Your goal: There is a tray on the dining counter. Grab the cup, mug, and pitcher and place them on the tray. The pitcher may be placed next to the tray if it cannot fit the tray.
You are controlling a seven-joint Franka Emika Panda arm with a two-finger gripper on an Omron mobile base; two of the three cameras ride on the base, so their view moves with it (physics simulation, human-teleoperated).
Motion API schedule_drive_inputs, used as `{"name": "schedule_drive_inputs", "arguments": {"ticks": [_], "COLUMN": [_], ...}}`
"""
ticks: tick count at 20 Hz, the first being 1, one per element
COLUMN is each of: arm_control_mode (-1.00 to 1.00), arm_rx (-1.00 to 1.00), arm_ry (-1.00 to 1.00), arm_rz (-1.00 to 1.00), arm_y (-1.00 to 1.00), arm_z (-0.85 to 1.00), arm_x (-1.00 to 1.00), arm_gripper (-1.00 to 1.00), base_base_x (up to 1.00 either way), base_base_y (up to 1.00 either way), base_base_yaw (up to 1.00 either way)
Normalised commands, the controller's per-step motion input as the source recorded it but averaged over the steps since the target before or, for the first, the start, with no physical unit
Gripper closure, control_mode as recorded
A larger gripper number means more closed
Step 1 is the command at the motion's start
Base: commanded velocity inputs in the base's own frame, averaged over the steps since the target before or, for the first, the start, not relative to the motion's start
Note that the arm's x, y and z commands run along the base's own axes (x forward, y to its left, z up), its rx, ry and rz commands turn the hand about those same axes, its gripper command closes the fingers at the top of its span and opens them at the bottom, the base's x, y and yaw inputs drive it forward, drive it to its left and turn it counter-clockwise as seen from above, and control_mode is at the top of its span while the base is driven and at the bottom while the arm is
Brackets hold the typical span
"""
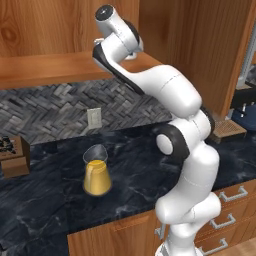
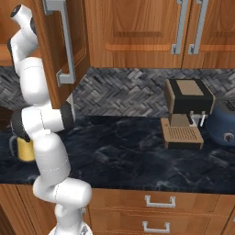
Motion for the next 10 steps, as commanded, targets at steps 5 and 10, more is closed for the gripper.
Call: {"name": "schedule_drive_inputs", "arguments": {"ticks": [5,10], "arm_control_mode": [-1.00,-1.00], "arm_rx": [-0.01,0.00], "arm_ry": [0.00,0.00], "arm_rz": [-0.05,-0.05], "arm_y": [0.00,0.00], "arm_z": [0.00,0.00], "arm_x": [0.02,-0.07], "arm_gripper": [1.00,1.00], "base_base_x": [0.00,0.00], "base_base_y": [0.00,0.00], "base_base_yaw": [0.00,0.00]}}
